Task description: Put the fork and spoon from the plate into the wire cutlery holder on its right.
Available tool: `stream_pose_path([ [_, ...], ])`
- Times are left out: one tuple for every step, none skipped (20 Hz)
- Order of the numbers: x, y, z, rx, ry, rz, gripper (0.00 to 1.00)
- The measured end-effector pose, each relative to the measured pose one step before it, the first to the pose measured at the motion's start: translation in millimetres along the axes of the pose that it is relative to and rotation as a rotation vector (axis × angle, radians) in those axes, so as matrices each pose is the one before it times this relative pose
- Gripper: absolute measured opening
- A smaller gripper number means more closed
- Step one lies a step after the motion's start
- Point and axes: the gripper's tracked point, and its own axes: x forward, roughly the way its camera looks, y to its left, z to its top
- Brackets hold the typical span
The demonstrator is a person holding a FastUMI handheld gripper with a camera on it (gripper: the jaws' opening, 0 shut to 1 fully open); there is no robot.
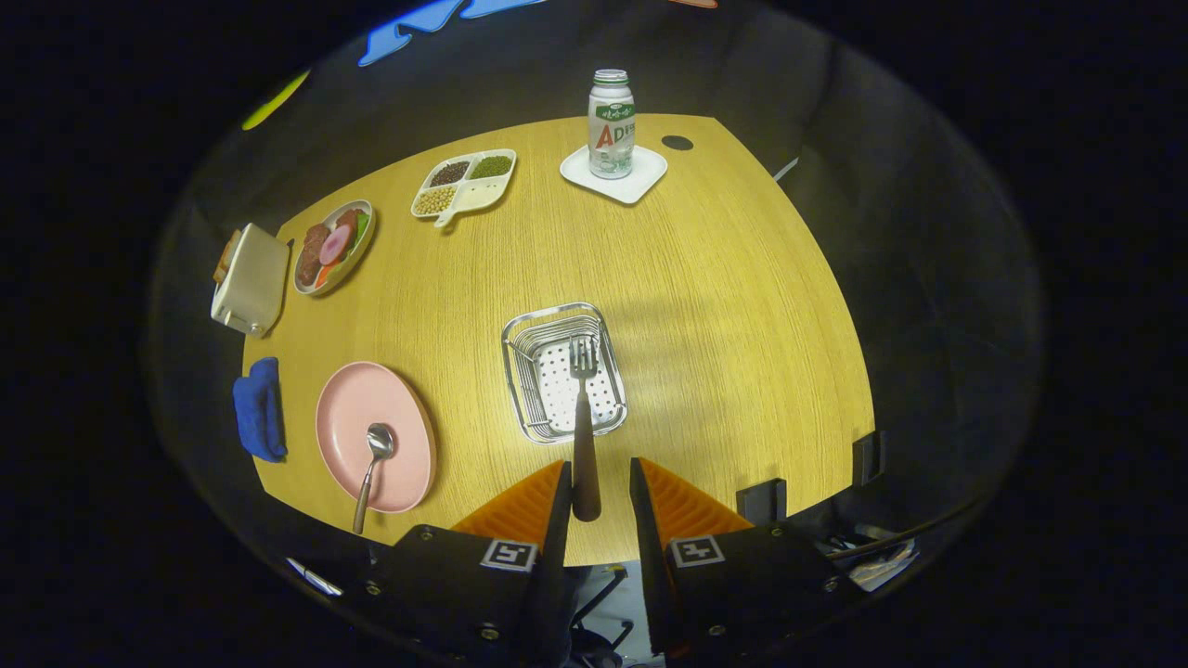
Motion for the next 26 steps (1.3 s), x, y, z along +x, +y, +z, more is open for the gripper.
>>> stream_pose_path([
  [-5.65,1.83,1.64,0.00685,-0.02725,-0.00301,0.38],
  [-7.51,1.97,3.61,0.00824,-0.03457,-0.00067,0.38],
  [-6.80,1.64,4.11,0.00943,-0.04270,-0.00780,0.38],
  [-8.76,3.06,4.36,0.00942,-0.04448,-0.00326,0.38],
  [-8.05,4.05,3.33,0.01162,-0.04768,-0.00577,0.38],
  [-8.52,4.58,4.19,0.00934,-0.04505,-0.00135,0.38],
  [-8.02,7.05,1.63,0.00927,-0.04160,-0.00036,0.38],
  [-7.49,8.39,1.87,0.00731,-0.03969,0.00477,0.38],
  [-6.30,9.08,-0.09,-0.00283,-0.03642,0.00498,0.38],
  [-6.27,11.74,-1.18,-0.00260,-0.03016,0.00953,0.38],
  [-5.51,15.85,-3.56,-0.00197,-0.02411,0.02059,0.38],
  [-3.73,15.54,-2.51,0.00150,-0.02177,0.01980,0.38],
  [-2.15,15.62,-3.49,0.00529,-0.02117,0.02327,0.38],
  [0.44,15.54,-4.79,0.00272,-0.01493,0.01645,0.38],
  [2.97,14.51,-6.59,0.00255,-0.00838,0.01702,0.38],
  [3.96,15.03,-9.11,-0.00259,0.01175,0.02045,0.38],
  [5.99,15.81,-12.60,-0.00309,0.02409,0.02563,0.38],
  [6.46,13.96,-9.70,0.00042,0.02084,0.02040,0.38],
  [8.31,10.61,-7.87,0.00130,0.02012,0.01592,0.38],
  [7.40,9.01,-7.07,-0.00020,0.01657,0.00753,0.38],
  [7.67,7.92,-7.46,0.00297,0.01366,0.00666,0.38],
  [6.53,8.38,-6.96,0.00885,0.01347,0.00659,0.38],
  [6.93,8.62,-8.31,0.00927,0.01721,0.00675,0.38],
  [7.22,6.88,-8.55,0.00840,0.01854,0.00063,0.38],
  [6.71,7.05,-8.72,0.00692,0.01909,0.00040,0.38],
  [6.63,5.34,-7.82,0.00733,0.01612,-0.00212,0.38],
])
